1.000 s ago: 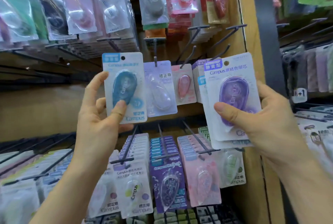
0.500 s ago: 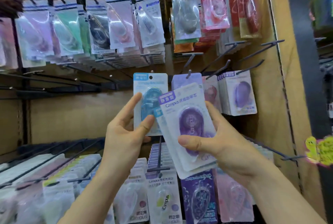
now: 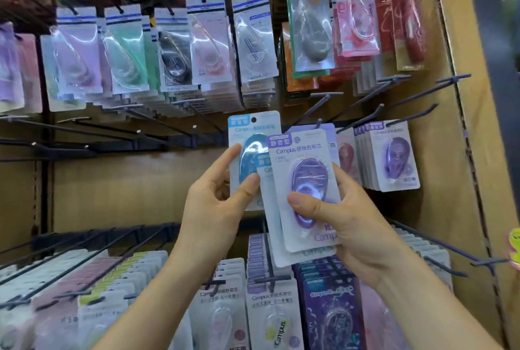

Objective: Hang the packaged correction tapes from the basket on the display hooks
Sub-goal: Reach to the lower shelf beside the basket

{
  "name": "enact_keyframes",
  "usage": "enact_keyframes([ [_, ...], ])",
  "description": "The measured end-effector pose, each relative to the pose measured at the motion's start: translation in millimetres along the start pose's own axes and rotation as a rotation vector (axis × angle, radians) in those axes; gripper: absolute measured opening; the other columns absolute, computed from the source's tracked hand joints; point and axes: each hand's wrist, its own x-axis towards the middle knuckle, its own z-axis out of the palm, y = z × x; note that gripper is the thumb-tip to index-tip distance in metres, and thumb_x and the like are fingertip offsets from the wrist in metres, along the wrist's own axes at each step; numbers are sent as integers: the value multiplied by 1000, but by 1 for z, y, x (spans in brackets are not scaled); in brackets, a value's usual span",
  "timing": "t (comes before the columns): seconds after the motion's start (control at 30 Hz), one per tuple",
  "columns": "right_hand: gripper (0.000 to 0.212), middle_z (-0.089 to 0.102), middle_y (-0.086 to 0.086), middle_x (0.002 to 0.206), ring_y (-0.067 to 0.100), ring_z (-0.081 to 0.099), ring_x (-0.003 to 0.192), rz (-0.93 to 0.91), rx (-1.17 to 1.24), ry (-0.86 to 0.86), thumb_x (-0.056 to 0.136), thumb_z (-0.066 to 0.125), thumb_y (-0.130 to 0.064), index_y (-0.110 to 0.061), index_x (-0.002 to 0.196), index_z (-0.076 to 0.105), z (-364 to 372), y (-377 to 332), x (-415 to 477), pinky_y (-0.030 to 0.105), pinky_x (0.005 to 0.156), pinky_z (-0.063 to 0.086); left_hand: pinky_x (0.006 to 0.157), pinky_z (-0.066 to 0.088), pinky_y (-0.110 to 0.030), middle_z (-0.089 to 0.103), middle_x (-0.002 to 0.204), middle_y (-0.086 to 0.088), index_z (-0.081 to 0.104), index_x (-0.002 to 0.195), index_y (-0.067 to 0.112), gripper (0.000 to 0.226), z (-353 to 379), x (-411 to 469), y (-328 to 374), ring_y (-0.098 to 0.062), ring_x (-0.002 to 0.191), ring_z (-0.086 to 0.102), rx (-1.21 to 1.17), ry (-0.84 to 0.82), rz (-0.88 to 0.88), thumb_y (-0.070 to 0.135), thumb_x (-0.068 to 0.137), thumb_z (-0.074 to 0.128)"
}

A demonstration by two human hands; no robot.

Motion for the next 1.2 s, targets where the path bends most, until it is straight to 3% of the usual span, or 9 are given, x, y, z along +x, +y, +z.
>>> enact_keyframes([
  [0.23, 55, 74, 13, 111, 32, 72, 100, -21, 110, 48, 68, 74, -14, -13, 122, 62, 2, -5, -3, 45, 84, 60, 69, 57, -45, 67, 83, 3, 50, 143, 32, 67, -8, 9, 17, -23, 74, 60, 282, -10, 50, 52, 80, 63],
  [0.33, 51, 74, 13, 109, 31, 73, 96, -23, 140, 66, 71, 72, -12, -12, 121, 63, 4, -8, -5, 41, 77, 62, 58, 48, -32, 53, 70, -9, 53, 140, 31, 53, -10, 16, 23, -19, 63, 52, 275, -32, 39, 39, 89, 64],
  [0.43, 49, 75, 12, 110, 29, 74, 95, 1, 167, 84, 73, 70, -14, -13, 122, 64, 4, -8, -6, 39, 74, 63, 44, 34, -18, 50, 58, 6, 55, 138, 29, 50, -12, 20, 30, -4, 45, 38, 251, -65, 20, 33, 89, 66],
  [0.57, 51, 74, 12, 111, 28, 74, 95, 15, 178, 83, 73, 70, -20, -14, 123, 65, 3, -11, -6, 39, 75, 62, 38, 33, -14, 54, 47, 13, 56, 136, 24, 51, -10, 25, 40, -3, 37, 45, 189, -101, -37, 28, 87, 68],
  [0.8, 59, 75, 13, 109, 32, 73, 96, 76, 149, 73, 64, 74, -23, -14, 122, 65, 3, -15, -4, 45, 79, 59, 42, 40, -17, 69, 62, 7, 66, 116, 30, 29, -18, 28, 47, -3, 41, 49, 171, -144, -94, 27, 87, 70],
  [0.9, 56, 76, 13, 105, 32, 74, 91, 57, 111, 98, 64, 75, -22, -13, 118, 67, 5, -16, -4, 43, 75, 61, 47, 45, -17, 66, 74, 14, 67, 102, 33, 12, -13, 37, 45, -2, 55, 54, 209, -71, -93, 35, 92, 63],
  [1.0, 52, 76, 12, 102, 30, 75, 86, 33, 77, 115, 65, 75, -21, -14, 116, 67, 7, -17, -4, 40, 69, 63, 44, 46, -16, 64, 89, 9, 58, 106, 29, 18, -3, 62, 39, -5, 69, 59, 147, -7, -207, 41, 94, 60],
  [1.13, 51, 77, 11, 101, 29, 75, 87, -2, 67, 123, 65, 75, -17, -13, 115, 68, 10, -18, -2, 36, 65, 62, 74, 60, -38, 77, 89, -1, 71, 102, 19, 22, 8, 89, 37, -20, 82, 73, -9, -34, -320, 38, 90, 68],
  [1.2, 50, 77, 10, 101, 28, 75, 87, -13, 69, 127, 64, 75, -16, -13, 114, 68, 10, -18, -2, 35, 65, 62, 76, 61, -39, 77, 81, -4, 73, 88, 16, 14, 13, 94, 38, -24, 79, 74, -62, -11, -316, 30, 89, 70],
])
